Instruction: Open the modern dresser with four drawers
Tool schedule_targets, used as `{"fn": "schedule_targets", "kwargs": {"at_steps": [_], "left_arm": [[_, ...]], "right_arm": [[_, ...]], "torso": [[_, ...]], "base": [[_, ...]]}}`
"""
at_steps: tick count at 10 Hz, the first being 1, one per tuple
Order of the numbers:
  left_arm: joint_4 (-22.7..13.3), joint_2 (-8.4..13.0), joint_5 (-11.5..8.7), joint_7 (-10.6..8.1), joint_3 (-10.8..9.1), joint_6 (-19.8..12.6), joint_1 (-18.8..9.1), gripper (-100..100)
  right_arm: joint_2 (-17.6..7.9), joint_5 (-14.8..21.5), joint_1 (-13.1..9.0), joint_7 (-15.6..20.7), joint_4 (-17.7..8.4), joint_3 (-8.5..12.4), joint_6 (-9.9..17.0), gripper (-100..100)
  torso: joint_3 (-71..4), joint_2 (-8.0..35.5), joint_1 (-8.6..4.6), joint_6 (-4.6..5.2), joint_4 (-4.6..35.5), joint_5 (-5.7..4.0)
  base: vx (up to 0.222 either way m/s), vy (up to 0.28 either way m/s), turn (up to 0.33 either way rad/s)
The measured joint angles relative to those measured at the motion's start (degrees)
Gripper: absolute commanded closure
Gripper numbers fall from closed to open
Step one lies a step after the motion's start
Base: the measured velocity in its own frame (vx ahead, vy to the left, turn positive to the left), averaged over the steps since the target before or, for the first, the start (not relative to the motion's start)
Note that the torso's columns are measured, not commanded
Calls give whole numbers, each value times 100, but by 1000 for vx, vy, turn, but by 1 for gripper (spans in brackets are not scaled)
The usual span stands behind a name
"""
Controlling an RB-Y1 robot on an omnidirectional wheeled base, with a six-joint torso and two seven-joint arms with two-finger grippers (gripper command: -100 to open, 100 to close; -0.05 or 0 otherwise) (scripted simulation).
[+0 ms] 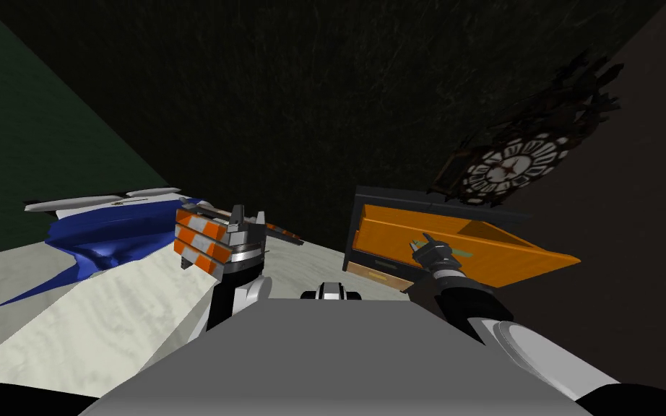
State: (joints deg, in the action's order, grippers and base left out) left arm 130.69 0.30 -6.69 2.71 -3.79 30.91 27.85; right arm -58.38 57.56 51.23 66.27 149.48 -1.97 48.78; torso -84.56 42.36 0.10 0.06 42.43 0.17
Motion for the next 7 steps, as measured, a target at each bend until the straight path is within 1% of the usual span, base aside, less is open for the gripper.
{"fn": "schedule_targets", "kwargs": {"at_steps": [1, 2, 4, 6, 7], "left_arm": [[0, 0, 0, 0, 0, 0, 1, 0], [0, 1, 0, 0, -1, 0, 1, 0], [1, 1, 0, 0, -1, 1, 2, 0], [0, 0, 0, 0, -1, 0, 1, 0], [0, 0, 0, 0, 0, 0, 1, 0]], "right_arm": [[-96, -129, 49, -30, 13, 167, -30, -100], [-158, -255, 28, -35, -2, 243, -42, -100], [-340, -543, 23, -50, -2, 517, -79, -100], [-473, -787, 7, -44, 4, 701, -95, -100], [-590, -956, 26, -61, 5, 890, -122, -100]], "torso": [[-24, -40, -14, -6, -20, -13], [-31, -50, -19, -13, -24, -16], [-7, -15, -10, -7, -16, -16], [7, 5, -9, -5, -10, -17], [6, 4, -5, -5, -11, -16]], "base": [[20, 17, -28], [21, 11, -45], [4, 20, -45], [-9, 28, -66], [-13, 26, -30]]}}
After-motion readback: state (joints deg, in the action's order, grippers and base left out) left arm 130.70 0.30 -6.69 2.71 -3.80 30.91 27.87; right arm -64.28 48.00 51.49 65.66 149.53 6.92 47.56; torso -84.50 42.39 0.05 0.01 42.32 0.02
